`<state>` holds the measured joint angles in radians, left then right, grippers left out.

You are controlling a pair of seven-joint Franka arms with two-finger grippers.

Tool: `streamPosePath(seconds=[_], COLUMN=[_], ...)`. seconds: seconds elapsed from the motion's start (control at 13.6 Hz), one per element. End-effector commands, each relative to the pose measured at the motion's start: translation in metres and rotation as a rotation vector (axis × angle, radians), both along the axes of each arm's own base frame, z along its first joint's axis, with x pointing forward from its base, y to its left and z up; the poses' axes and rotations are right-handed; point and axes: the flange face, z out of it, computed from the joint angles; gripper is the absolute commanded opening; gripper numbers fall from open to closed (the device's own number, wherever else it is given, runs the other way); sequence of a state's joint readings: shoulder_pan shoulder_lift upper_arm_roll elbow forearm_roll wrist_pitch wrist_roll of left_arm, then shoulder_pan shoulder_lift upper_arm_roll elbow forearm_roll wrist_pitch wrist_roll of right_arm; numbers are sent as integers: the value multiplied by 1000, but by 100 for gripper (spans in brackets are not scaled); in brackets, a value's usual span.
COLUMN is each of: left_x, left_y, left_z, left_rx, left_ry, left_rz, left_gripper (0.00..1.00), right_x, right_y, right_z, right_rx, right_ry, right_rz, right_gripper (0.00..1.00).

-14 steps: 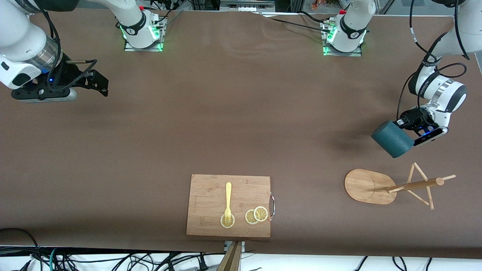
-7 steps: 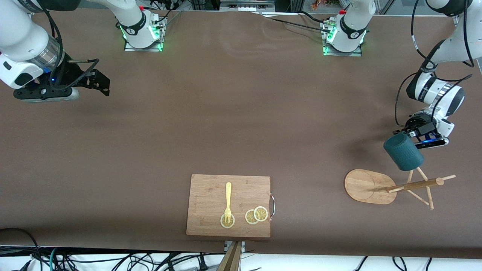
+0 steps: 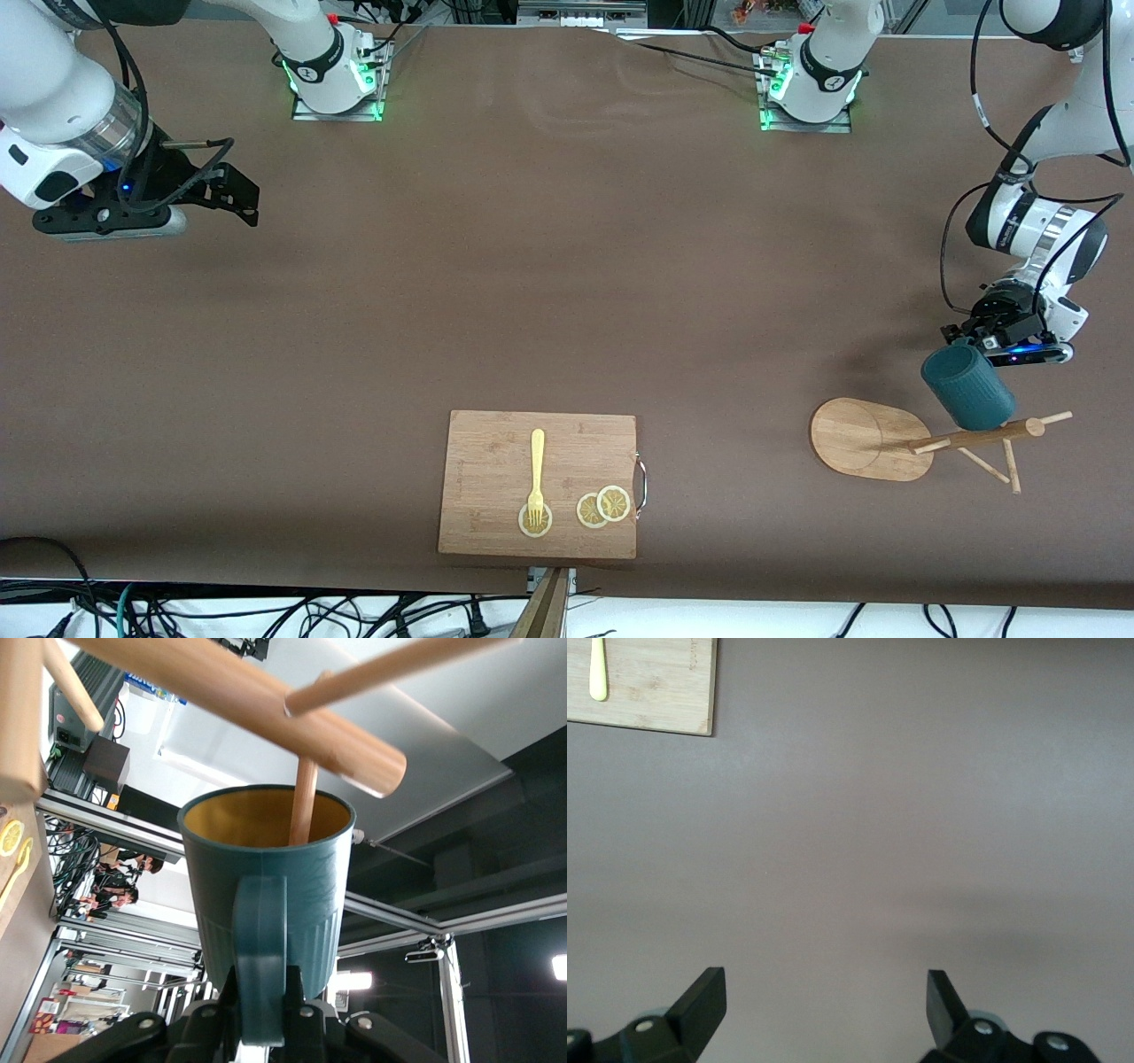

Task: Pass cup and hang on rack
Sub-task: 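Lower the mug onto a rack peg with the left gripper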

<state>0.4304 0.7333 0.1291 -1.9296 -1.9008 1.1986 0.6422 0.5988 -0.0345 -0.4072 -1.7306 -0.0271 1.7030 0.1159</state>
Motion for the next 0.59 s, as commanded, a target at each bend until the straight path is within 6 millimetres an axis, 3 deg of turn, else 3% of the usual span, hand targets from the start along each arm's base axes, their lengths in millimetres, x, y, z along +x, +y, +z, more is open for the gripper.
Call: streamPosePath(seconds=[0.0,0.07,0.29,0.37,0.44,0.52], left_x=[14,16,18,18,16,15], left_y=[8,9,13,14,12,12], left_z=[2,-3,-4,-2,-3,-1], left_rx=[-50,-56,-46,-45,-36,-32], left_ry=[32,47,44,40,36,34], left_rz=[-5,-7,-17,-23,-36,-45], left_gripper=[2,3,32,59,100,100], right_x=[2,2,2,2,3,3], right_y=[3,3,3,2,1,1], right_z=[5,5,5,5,5,5], right_rx=[-2,-2,-2,-2,-2,-2], right_ry=[-8,-8,-8,-8,-8,-8], right_rz=[-5,-4,-4,-4,-1,4], right_gripper=[100,100,100,100,100,100])
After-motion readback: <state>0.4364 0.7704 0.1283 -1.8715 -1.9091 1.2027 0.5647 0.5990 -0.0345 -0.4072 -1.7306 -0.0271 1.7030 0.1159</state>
